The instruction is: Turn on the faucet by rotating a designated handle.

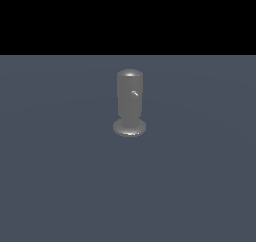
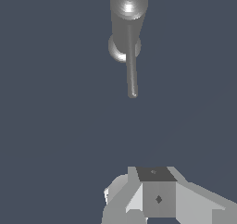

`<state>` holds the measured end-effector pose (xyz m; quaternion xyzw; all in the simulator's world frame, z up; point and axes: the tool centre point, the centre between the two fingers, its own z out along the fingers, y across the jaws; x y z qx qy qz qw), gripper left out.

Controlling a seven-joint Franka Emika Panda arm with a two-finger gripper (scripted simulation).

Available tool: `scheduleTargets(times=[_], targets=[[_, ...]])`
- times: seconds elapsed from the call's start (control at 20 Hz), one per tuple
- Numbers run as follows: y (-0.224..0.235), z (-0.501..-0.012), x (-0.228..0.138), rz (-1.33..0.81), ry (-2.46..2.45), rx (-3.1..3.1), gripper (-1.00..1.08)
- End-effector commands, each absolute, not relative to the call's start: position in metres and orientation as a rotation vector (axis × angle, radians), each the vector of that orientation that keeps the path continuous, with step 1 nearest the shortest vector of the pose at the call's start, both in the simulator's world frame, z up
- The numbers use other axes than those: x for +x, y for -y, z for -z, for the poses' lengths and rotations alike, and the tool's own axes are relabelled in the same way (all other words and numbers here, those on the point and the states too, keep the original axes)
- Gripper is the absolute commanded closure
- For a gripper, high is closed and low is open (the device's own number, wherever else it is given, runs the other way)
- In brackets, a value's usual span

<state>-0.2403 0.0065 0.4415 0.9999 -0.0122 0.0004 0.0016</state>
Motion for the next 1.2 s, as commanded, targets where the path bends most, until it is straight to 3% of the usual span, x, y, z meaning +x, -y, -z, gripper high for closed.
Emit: scheduleTargets(times=[0.0, 1.15], targets=[[-0.009, -0.423, -0.234, -0.001, 0.032, 3.139, 1.08], [-0.033, -0.251, -0.173, 0.000, -0.027, 3.142, 1.08]])
